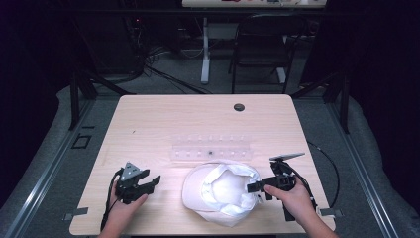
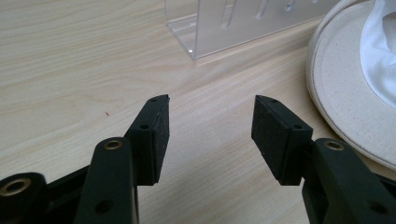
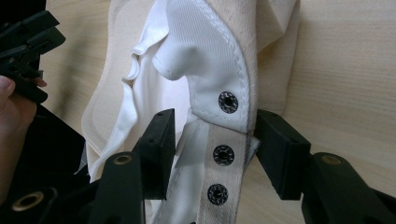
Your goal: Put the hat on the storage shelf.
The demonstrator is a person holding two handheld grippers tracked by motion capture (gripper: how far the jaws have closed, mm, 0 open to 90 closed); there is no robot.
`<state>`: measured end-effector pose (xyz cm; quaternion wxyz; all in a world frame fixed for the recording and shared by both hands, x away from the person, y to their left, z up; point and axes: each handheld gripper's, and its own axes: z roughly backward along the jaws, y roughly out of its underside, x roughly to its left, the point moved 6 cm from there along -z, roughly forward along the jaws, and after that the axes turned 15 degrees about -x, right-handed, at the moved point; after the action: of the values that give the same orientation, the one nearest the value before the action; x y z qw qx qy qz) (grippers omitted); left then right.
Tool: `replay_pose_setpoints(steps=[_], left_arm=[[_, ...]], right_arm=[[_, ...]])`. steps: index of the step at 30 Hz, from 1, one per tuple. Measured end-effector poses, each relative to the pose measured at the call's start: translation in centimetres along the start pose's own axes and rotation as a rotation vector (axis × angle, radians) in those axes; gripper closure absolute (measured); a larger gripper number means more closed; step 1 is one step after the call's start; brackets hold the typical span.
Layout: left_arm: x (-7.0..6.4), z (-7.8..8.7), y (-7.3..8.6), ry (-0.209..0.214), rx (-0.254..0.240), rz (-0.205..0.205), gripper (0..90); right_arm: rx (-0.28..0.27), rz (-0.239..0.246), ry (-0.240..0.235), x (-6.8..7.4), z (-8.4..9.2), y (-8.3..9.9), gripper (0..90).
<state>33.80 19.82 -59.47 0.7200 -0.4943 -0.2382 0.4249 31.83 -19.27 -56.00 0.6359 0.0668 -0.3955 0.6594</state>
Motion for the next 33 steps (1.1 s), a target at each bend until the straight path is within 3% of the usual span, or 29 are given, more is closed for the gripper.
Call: replay_pose_setpoints(steps=[11, 17, 18, 23, 27, 33], left_arm=[[0.0, 0.0, 0.0, 0.002, 0.001, 0.001, 46.9], [0.0, 0.0, 0.0, 0.001, 0.000, 0.002, 46.9], [0.0, 0.0, 0.0, 0.001, 0.001, 0.002, 46.9], [0.0, -0.1, 0.0, 0.000, -0.001, 0.003, 46.9], [0.0, -0.1, 0.0, 0.000, -0.001, 0.003, 46.9], [0.0, 0.0, 0.0, -0.001, -0.002, 0.002, 46.9]], right_arm=[[0.024, -0.016, -0.030, 0.1, -0.8, 0.5, 48.7], [-0.005, -0.033, -0.052, 0.8, 0.0, 0.0, 48.9], [0.013, -0.017, -0.057, 0.9, 0.3, -0.1, 49.0], [-0.001, -0.019, -0.076, 1.7, 1.1, -0.8, 50.5], [0.007, -0.026, -0.090, 2.1, 1.5, -1.2, 53.5], [0.012, -0.024, -0.068, 2.7, 1.6, -1.5, 65.4]])
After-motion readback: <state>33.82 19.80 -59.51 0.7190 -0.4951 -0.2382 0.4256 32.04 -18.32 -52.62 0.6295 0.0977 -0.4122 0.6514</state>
